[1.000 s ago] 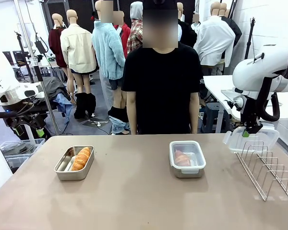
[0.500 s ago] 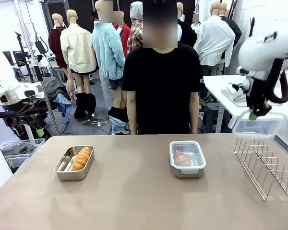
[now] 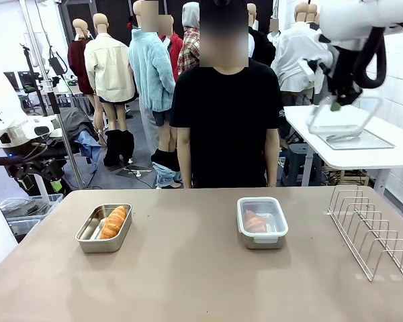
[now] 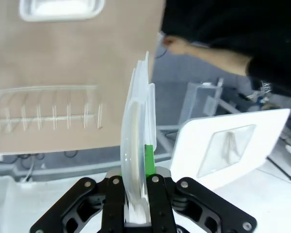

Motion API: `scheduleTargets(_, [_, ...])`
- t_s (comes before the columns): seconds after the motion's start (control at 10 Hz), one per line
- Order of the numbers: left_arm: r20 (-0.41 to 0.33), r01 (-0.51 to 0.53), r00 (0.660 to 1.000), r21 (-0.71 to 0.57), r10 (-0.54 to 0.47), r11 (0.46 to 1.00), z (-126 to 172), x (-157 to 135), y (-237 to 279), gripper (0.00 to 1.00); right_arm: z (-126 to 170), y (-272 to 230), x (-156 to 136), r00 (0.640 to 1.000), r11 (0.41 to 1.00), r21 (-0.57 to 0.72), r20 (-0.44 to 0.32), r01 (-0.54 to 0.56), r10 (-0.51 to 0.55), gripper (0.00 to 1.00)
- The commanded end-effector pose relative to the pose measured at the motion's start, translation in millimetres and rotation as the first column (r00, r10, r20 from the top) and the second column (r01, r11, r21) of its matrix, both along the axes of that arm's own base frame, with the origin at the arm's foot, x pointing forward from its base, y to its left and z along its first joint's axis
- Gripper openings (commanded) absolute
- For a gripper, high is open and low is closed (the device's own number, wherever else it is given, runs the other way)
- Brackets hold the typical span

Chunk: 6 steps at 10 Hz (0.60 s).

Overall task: Place the bread in airtight containers.
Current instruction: Release when the human grabs the Airtight Container lid.

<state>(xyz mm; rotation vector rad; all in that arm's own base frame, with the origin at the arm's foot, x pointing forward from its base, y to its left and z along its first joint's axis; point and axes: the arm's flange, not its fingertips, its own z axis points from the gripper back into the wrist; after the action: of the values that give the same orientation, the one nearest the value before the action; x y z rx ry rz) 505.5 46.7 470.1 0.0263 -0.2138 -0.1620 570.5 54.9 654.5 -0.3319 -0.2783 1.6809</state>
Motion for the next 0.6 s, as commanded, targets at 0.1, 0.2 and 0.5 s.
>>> scheduleTargets(0.1, [0.000,-0.013,1.000,0.023,0.013,1.000,1.0,-1.8,1.5,1.00,5.2,24.4,70.4,1.000,0.984,0.177,-0.008,-0.023,0.025,0.00])
scheduleTargets(0.2, [0.000,-0.013,1.000,0.023,0.013,1.000,1.0,-1.8,1.5,1.00,2.8,36.0,85.9,0.999,0.979,0.205,-0.035,-0.010,0.018,0.00])
scheduleTargets(0.5, [0.000,-0.013,1.000,0.023,0.013,1.000,1.0,-1.8,1.5,1.00,-3.5,61.9,112.3,0.997,0.974,0.225,-0.074,-0.006,0.023,0.00])
